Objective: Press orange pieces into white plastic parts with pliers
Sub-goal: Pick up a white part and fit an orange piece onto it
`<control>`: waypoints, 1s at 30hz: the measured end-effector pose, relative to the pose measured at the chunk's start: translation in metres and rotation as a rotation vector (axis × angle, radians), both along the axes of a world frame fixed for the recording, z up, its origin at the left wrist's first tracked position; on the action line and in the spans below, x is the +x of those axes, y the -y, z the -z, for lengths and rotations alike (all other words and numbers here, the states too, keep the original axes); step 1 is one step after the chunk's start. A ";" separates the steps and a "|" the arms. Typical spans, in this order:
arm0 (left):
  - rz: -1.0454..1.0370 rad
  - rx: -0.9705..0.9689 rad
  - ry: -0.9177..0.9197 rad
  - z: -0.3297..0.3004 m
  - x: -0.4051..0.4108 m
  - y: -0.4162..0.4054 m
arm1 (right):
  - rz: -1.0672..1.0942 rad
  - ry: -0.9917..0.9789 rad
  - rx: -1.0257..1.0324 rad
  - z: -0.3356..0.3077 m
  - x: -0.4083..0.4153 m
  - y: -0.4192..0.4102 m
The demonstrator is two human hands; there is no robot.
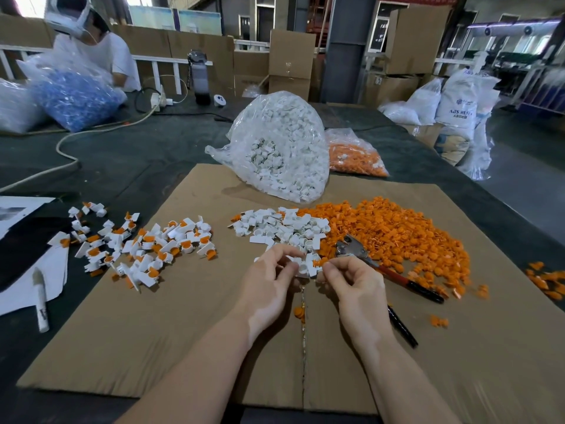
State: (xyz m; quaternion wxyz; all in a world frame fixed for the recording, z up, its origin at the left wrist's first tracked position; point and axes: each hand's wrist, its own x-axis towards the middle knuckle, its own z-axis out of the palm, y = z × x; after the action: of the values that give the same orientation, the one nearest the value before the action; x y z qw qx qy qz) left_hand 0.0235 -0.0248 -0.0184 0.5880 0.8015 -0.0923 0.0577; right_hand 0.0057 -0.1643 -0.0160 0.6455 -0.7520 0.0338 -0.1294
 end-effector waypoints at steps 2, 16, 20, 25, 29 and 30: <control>0.011 -0.045 -0.020 -0.001 -0.001 0.000 | -0.019 -0.006 0.012 0.000 0.000 0.000; 0.010 -0.206 -0.150 0.000 0.002 0.001 | 0.126 0.216 -0.714 0.007 -0.006 -0.012; -0.002 -0.243 -0.173 0.001 0.002 0.001 | 0.169 0.323 -0.820 0.005 -0.006 -0.013; 0.031 -0.165 -0.136 -0.001 0.000 0.002 | 0.171 0.429 -0.883 0.006 -0.007 -0.014; 0.046 -0.124 -0.116 -0.002 -0.003 0.002 | 0.131 0.439 -0.873 0.007 -0.006 -0.015; 0.051 -0.128 -0.118 -0.002 -0.003 0.002 | 0.112 0.418 -0.854 0.007 -0.006 -0.015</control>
State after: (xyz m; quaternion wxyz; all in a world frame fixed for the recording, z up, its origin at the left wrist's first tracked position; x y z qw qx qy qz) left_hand 0.0204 -0.0268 -0.0160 0.6439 0.7616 -0.0737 0.0012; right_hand -0.0002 -0.1496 -0.0232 0.2636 -0.9048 -0.1124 -0.3150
